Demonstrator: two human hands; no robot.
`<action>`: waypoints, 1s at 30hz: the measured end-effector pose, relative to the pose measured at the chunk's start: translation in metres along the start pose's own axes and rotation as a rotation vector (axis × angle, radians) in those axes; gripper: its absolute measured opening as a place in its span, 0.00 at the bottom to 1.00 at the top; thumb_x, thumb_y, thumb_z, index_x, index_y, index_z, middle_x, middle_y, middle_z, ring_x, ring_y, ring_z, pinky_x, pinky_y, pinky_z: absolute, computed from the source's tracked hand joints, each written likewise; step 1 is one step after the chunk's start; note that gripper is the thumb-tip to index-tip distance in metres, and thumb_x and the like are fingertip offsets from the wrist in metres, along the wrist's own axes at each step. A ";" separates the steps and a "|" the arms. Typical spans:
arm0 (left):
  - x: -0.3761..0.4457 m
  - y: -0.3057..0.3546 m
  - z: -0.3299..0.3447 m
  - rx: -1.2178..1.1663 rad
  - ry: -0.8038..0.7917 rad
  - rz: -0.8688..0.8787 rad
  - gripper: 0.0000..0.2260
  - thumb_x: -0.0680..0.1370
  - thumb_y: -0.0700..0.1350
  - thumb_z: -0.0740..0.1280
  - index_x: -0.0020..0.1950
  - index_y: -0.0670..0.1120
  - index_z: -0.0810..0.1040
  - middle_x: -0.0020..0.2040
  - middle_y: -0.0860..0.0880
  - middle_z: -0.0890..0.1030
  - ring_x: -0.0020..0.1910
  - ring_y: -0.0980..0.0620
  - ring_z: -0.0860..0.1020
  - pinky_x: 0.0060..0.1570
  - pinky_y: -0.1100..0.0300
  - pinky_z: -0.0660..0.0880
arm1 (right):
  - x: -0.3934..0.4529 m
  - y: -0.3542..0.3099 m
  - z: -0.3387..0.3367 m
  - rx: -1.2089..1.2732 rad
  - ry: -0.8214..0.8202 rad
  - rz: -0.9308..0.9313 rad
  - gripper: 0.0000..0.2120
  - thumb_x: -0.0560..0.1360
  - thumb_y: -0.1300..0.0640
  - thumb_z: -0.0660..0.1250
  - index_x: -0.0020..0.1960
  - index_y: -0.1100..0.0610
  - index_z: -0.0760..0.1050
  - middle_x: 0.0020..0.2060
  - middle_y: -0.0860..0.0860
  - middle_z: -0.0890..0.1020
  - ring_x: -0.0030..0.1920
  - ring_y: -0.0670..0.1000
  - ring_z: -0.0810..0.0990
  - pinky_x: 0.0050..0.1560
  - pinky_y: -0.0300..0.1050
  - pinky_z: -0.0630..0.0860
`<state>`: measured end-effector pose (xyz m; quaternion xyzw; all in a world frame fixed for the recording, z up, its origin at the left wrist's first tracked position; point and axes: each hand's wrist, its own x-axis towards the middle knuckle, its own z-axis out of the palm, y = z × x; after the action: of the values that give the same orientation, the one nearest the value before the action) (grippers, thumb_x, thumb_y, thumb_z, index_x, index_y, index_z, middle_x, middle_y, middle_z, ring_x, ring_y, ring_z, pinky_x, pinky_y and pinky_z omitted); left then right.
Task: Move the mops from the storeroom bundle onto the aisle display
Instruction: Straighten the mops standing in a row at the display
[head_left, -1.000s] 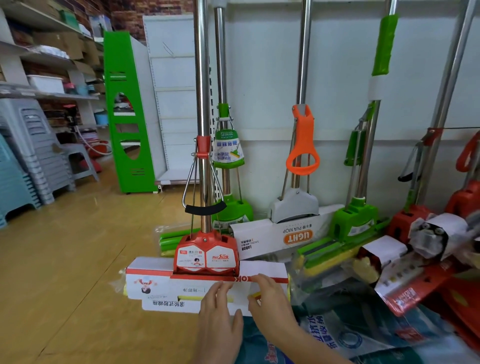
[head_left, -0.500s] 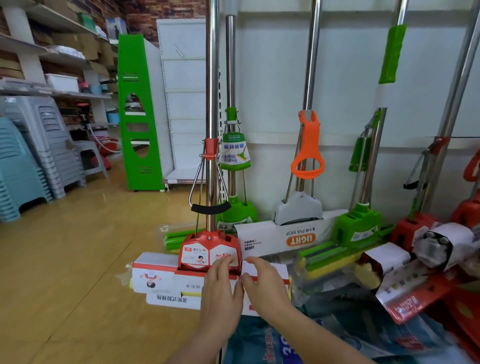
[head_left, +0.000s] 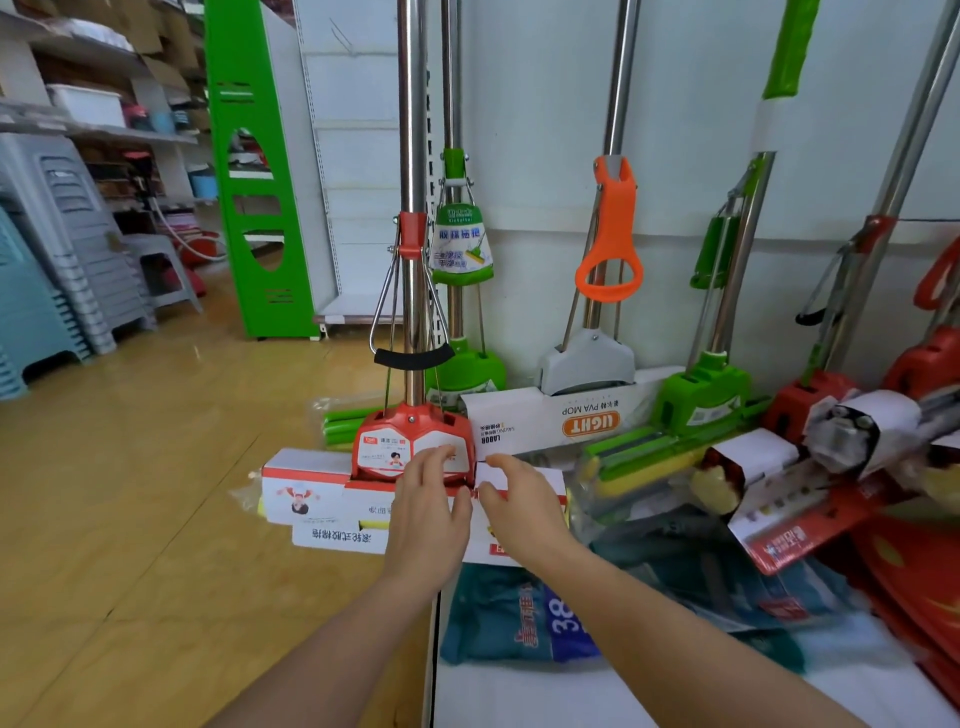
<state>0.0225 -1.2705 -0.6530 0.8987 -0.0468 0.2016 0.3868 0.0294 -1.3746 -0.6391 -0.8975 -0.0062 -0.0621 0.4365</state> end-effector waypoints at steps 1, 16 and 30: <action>0.001 0.001 0.000 0.001 -0.001 0.002 0.18 0.79 0.43 0.60 0.69 0.47 0.65 0.69 0.49 0.67 0.67 0.52 0.65 0.62 0.63 0.63 | 0.000 0.000 -0.001 0.006 0.001 0.003 0.20 0.79 0.54 0.58 0.70 0.53 0.66 0.68 0.51 0.71 0.63 0.51 0.73 0.62 0.49 0.74; 0.024 0.054 0.017 0.005 -0.132 0.091 0.22 0.78 0.42 0.61 0.72 0.44 0.62 0.70 0.42 0.67 0.69 0.42 0.64 0.68 0.48 0.61 | -0.002 0.022 -0.065 -0.091 0.118 0.073 0.25 0.76 0.48 0.60 0.71 0.54 0.63 0.68 0.52 0.69 0.69 0.53 0.64 0.70 0.52 0.62; 0.038 0.169 -0.008 -0.059 -0.309 -0.011 0.22 0.77 0.41 0.64 0.70 0.41 0.66 0.68 0.37 0.69 0.67 0.39 0.66 0.65 0.47 0.63 | -0.024 -0.024 -0.182 -0.086 0.139 0.288 0.22 0.76 0.49 0.61 0.67 0.55 0.66 0.67 0.53 0.69 0.69 0.54 0.64 0.70 0.52 0.62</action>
<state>0.0136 -1.3793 -0.5187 0.9075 -0.1067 0.0575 0.4023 -0.0149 -1.5020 -0.5119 -0.9005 0.1555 -0.0611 0.4014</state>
